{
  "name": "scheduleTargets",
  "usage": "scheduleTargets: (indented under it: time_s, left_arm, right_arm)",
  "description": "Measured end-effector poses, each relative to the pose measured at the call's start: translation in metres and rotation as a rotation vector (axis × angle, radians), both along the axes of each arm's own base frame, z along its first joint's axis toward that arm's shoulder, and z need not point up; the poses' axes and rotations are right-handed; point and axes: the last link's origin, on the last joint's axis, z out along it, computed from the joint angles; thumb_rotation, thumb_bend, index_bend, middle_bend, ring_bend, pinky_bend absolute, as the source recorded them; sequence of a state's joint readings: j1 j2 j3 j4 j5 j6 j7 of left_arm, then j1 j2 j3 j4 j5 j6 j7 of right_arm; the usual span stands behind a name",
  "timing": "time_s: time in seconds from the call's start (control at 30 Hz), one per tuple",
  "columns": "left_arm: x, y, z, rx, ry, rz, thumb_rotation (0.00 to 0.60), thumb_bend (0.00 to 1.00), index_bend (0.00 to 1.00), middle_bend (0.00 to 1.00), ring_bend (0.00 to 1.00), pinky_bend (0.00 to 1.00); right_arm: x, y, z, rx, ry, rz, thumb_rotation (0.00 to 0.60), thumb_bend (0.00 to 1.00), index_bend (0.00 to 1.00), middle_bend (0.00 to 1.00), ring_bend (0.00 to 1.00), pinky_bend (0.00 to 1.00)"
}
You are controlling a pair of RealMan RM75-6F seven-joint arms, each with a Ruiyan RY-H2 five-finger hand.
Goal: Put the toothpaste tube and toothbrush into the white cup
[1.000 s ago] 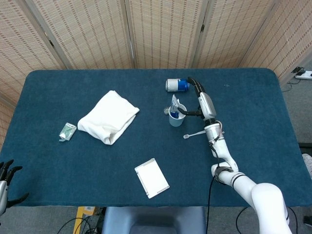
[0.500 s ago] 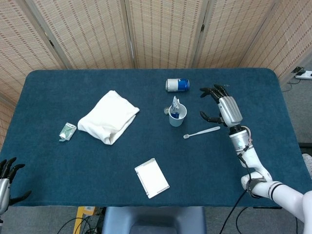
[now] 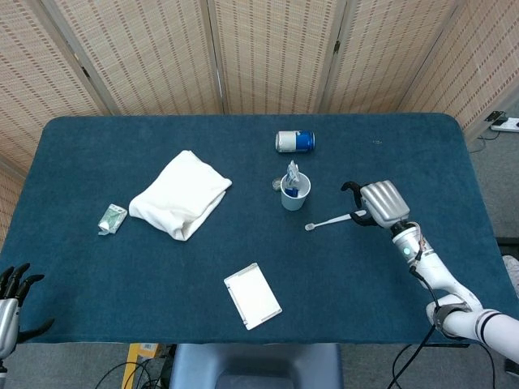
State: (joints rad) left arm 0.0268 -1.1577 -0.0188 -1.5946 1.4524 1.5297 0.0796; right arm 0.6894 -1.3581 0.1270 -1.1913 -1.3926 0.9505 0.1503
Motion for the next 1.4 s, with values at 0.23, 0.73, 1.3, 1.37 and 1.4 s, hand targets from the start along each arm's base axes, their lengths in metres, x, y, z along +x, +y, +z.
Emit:
scheduleTargets:
  time_s: [0.23, 0.73, 1.3, 1.37, 1.4]
  left_arm:
    - [-0.001, -0.003, 0.0, 0.003, -0.003, 0.006, 0.6, 0.17, 0.26, 0.11, 0.03, 0.16]
    - [-0.004, -0.006, 0.001, 0.009, -0.004, 0.02, 0.6, 0.17, 0.26, 0.11, 0.03, 0.16]
    - [-0.009, -0.009, 0.004, 0.017, -0.004, 0.037, 0.6, 0.17, 0.26, 0.11, 0.03, 0.16]
    - [-0.009, -0.01, 0.004, 0.017, -0.003, 0.039, 0.6, 0.17, 0.26, 0.11, 0.03, 0.16]
    - [-0.01, -0.01, 0.004, 0.016, -0.003, 0.04, 0.6, 0.17, 0.26, 0.11, 0.03, 0.16]
  right_arm:
    - [-0.002, -0.008, -0.018, 0.095, 0.161, -0.032, 0.6, 0.21, 0.41, 0.92, 0.95, 1.0]
    - [0.001, -0.022, -0.059, 0.134, 0.31, -0.014, 0.6, 0.21, 0.49, 0.93, 0.96, 1.0]
    - [0.004, -0.033, -0.087, 0.139, 0.348, -0.016, 0.6, 0.21, 0.54, 0.93, 0.96, 1.0]
    - [0.004, -0.034, -0.089, 0.141, 0.353, -0.017, 0.6, 0.21, 0.54, 0.93, 0.96, 1.0]
    - [0.004, -0.034, -0.09, 0.142, 0.355, -0.017, 0.6, 0.21, 0.54, 0.93, 0.96, 1.0]
